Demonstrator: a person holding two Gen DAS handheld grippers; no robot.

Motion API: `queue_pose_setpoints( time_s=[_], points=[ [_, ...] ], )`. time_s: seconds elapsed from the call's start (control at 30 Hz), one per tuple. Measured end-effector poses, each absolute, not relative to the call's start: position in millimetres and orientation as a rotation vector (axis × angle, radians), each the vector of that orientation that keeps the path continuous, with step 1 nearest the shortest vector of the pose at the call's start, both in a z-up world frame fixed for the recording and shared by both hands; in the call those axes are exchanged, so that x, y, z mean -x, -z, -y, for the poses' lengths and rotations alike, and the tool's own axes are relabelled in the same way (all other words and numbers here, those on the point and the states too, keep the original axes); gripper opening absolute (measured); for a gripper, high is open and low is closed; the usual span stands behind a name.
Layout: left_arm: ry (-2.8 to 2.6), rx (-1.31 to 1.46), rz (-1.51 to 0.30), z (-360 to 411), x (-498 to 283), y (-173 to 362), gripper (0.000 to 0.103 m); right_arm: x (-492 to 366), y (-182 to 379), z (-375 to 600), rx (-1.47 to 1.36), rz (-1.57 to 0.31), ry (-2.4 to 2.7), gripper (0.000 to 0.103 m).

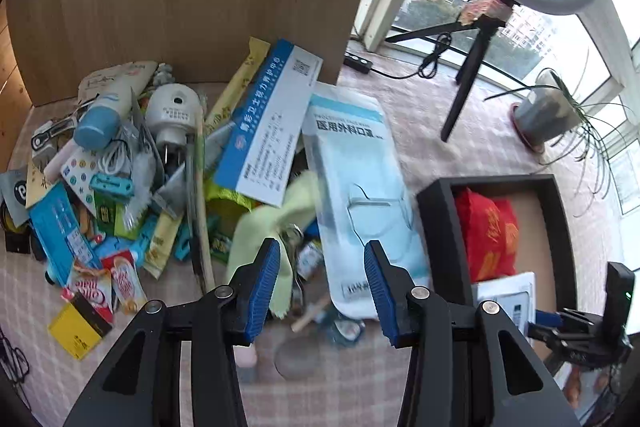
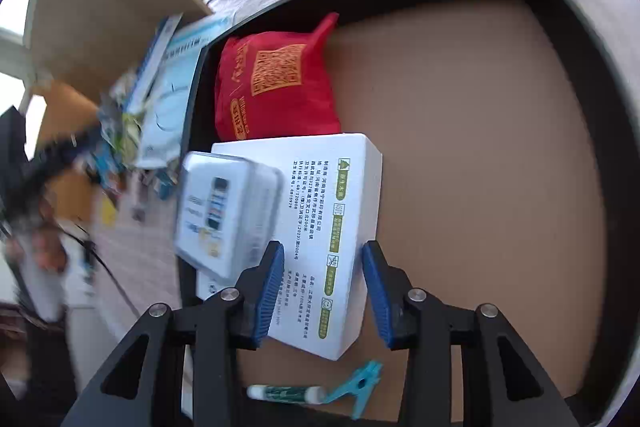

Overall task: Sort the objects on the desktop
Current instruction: 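Move both grippers to the blue face mask packet in the heap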

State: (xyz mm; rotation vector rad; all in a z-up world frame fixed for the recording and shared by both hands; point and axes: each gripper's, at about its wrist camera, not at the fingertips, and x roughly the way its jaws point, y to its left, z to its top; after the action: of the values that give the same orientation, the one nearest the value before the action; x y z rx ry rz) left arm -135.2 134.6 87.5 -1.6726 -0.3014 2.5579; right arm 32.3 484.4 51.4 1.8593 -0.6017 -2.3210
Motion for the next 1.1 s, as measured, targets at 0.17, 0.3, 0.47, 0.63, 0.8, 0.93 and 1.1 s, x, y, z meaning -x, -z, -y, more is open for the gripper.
queue_pose_setpoints(
  time_s=[0.17,0.3,0.47,0.63,0.8,0.93,1.1],
  points=[
    [-2.546,1.734,0.288,-137.7,163.8,-64.9,0.048,-27.9,-106.4,-497.9,-1.793,0.533,2.414,0.038],
    [-2.521,1.781,0.306,-143.2,182.1,-48.4,0.048,12.4,-147.4,-495.7,-1.704,0.508,2.474,0.038],
    [-2.494,1.801,0.243,-153.6,199.6,-38.6,0.051,89.6,-154.8,-460.3,-1.681,0.443,2.433,0.038],
    [-2.477,1.813,0.241,-155.6,210.2,-26.5,0.053,165.0,-118.5,-420.0,-1.751,0.463,2.286,0.038],
    [-2.469,1.804,0.267,-153.0,216.0,-16.8,0.053,213.3,-78.8,-390.0,-1.839,0.463,2.187,0.038],
    [-2.48,1.792,0.244,-151.7,219.3,-15.0,0.047,230.5,-64.1,-375.1,-1.885,0.413,2.176,0.039],
    [-2.475,1.779,0.244,-149.6,221.2,-13.3,0.046,244.0,-45.5,-368.9,-1.961,0.429,2.138,0.039]
  ],
)
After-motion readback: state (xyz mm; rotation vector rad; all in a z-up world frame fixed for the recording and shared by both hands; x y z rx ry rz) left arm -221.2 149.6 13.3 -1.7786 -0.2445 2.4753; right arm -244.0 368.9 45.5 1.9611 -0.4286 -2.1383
